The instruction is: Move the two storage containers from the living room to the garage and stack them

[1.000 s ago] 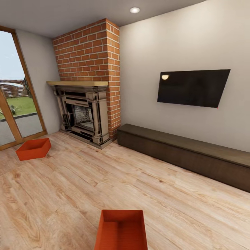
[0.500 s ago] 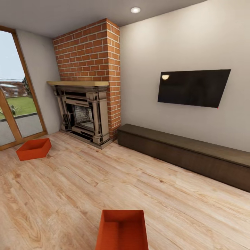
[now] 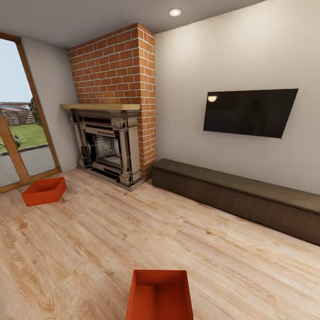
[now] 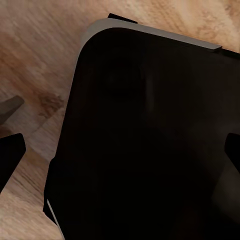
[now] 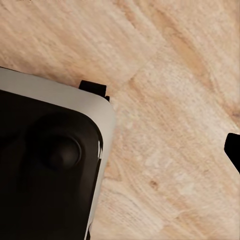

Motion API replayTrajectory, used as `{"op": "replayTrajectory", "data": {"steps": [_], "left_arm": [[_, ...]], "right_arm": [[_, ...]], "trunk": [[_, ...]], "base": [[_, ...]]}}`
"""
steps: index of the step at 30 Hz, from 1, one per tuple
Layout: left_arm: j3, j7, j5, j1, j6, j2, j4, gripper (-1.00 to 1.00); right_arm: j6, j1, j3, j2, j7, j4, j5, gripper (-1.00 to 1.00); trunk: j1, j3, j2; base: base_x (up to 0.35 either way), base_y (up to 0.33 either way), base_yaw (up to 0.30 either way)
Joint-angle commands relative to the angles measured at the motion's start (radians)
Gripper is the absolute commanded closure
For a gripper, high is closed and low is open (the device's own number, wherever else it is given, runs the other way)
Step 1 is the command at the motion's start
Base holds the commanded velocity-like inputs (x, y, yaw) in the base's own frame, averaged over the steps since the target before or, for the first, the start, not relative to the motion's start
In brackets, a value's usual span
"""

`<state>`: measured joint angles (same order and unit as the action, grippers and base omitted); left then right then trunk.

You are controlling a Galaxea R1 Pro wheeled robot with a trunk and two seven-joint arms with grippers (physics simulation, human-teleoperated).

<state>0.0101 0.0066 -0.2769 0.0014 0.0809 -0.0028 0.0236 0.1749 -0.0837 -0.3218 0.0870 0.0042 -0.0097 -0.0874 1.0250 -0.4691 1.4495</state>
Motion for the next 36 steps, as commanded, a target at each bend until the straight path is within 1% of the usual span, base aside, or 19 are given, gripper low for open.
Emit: {"op": "replayTrajectory", "data": {"steps": [1, 11, 26, 36], "left_arm": [[0.001, 0.001, -0.004, 0.0, 0.002, 0.0, 0.001, -1.0], [0.001, 0.0, -0.004, 0.0, 0.002, 0.0, 0.001, -1.0], [0.001, 0.001, -0.004, 0.0, 0.002, 0.0, 0.001, -1.0], [0.001, 0.0, -0.004, 0.0, 0.002, 0.0, 0.001, -1.0]], "right_arm": [[0.002, -0.001, -0.006, 0.0, 0.0, 0.0, -0.011, -1.0], [0.001, 0.0, 0.001, -0.002, 0.0, 0.0, -0.018, -1.0], [0.001, 0.0, -0.001, -0.001, 0.0, 0.0, -0.016, -1.0], [-0.001, 0.0, -0.009, -0.001, 0.0, 0.0, -0.011, -1.0]], "trunk": [[0.0, -0.001, 0.0], [0.0, -0.001, 0.0], [0.0, -0.001, 0.0], [0.0, -0.001, 0.0]], "base": [[0.001, 0.001, -0.005], [0.0, 0.0, -0.136], [0.0, 0.0, -0.008], [0.0, 0.0, 0.0]]}}
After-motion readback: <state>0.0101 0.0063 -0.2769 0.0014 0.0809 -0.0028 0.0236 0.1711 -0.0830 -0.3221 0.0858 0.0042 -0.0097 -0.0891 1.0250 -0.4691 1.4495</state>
